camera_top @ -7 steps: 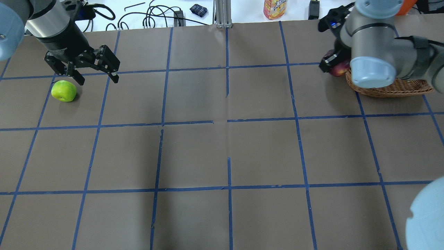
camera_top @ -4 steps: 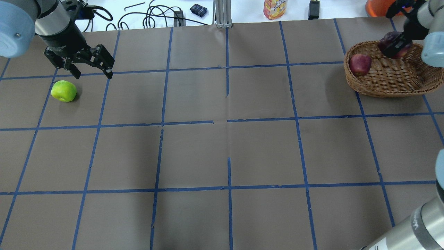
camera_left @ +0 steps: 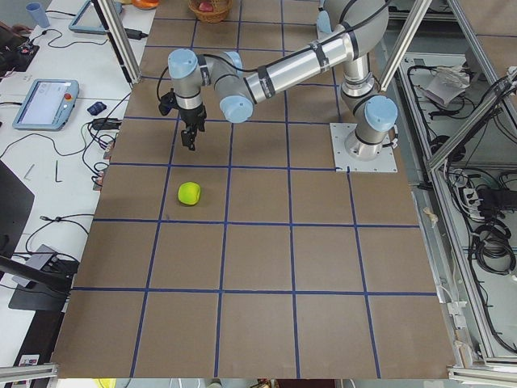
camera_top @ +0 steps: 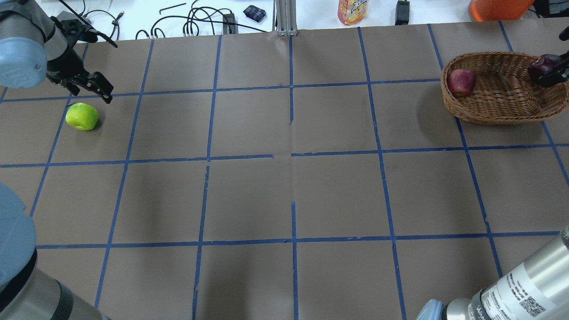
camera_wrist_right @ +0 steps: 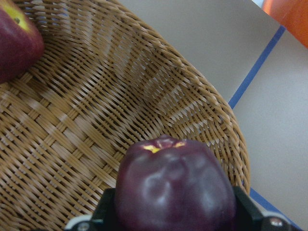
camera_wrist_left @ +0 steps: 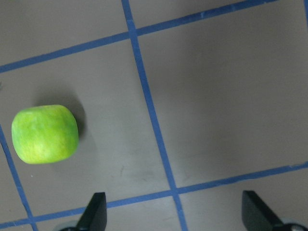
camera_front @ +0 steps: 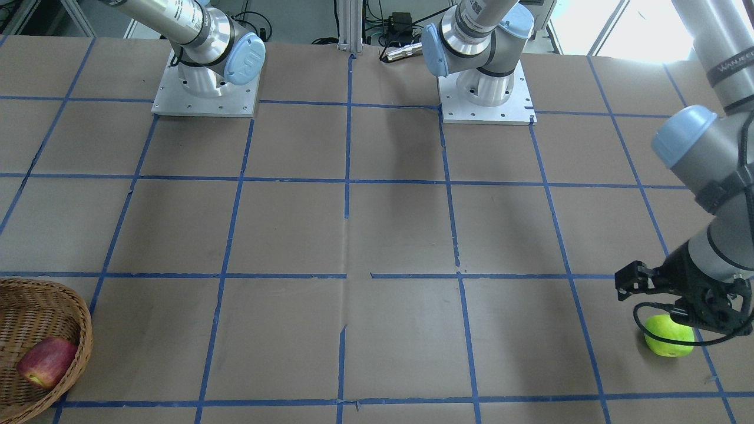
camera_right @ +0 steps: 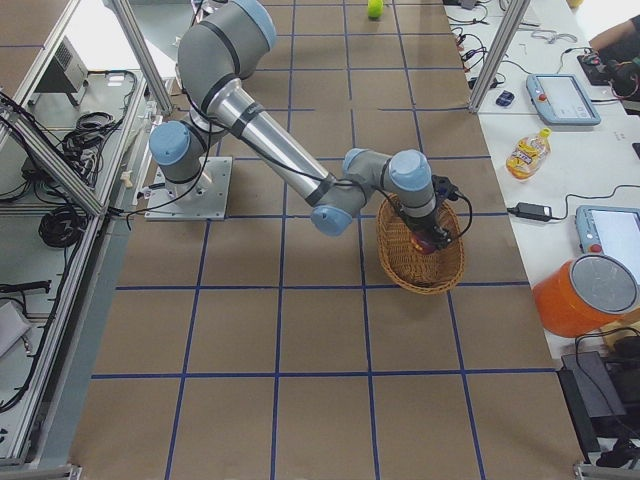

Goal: Put all apples into basket
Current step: 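Grasp the green apple with the left gripper while the right arm withdraws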

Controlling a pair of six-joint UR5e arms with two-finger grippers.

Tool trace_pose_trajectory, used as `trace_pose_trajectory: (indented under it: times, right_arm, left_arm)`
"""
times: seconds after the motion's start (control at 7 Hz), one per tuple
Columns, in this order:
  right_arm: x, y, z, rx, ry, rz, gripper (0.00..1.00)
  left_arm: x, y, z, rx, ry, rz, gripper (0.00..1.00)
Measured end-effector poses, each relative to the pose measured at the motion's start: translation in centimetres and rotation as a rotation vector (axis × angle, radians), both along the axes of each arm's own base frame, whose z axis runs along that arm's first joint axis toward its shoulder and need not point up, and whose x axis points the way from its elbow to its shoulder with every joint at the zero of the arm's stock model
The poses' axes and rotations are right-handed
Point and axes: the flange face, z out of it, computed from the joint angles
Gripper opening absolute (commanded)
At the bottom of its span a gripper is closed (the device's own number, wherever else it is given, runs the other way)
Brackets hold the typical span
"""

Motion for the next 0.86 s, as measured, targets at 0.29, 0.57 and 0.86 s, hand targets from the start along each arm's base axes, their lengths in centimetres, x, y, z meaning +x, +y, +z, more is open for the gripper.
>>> trace_pose_trajectory:
  times: [0.29,0.57,0.86]
  right_arm:
    - [-1.1,-0.5,-0.8,-0.050,-0.064,0.016,1.00]
    - [-1.2,-0.6,-1.5,-0.053,-0.082,0.019,1.00]
    - [-1.2,-0.6,-1.2,-0.053,-0.084,0.019,1.00]
  left_arm:
    - [6.7,-1.4,-4.0,-0.007,0.017,0.008,1.00]
    - [9.4,-2.5,-7.3,0.001,0.046,-0.001,1.00]
    - [10.4,-2.9,-10.5,0.017,0.091,0.021,0.59]
